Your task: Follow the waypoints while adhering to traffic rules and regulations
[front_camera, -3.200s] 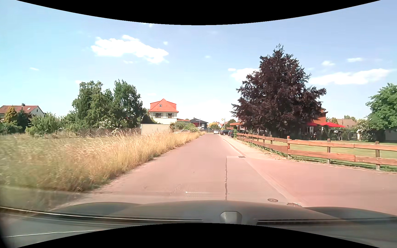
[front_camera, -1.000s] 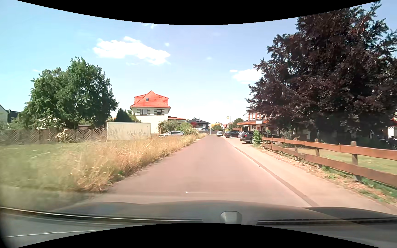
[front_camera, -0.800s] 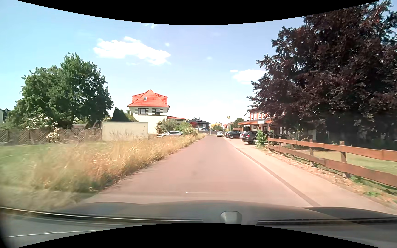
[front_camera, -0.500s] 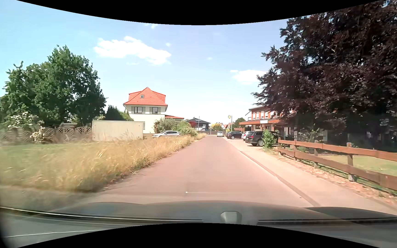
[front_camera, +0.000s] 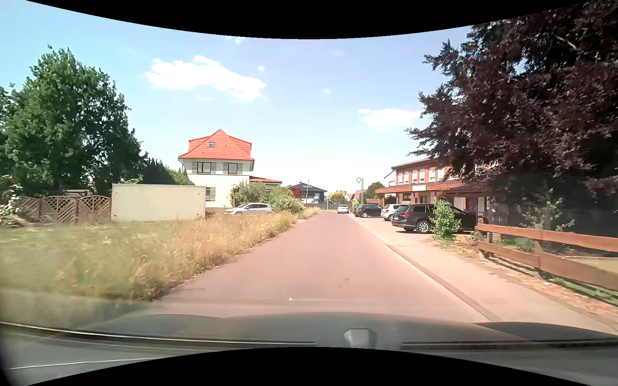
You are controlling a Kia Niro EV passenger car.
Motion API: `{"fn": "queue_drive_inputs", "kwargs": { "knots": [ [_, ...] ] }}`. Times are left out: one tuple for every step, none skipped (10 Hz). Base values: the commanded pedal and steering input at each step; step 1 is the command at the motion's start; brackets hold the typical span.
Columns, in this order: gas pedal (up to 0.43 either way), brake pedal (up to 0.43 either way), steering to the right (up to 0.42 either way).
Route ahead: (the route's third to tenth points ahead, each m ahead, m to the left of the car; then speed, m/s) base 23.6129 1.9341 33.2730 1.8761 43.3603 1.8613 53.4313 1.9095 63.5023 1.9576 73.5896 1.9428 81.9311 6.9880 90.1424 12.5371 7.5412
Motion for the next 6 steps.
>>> {"fn": "queue_drive_inputs", "kwargs": {
  "knots": [
    [0.118,0.006,0.006],
    [0.118,0.006,0.006],
    [0.118,0.006,0.006],
    [0.118,0.006,0.006],
    [0.118,0.006,0.006],
    [0.118,0.006,0.006]
  ]
}}
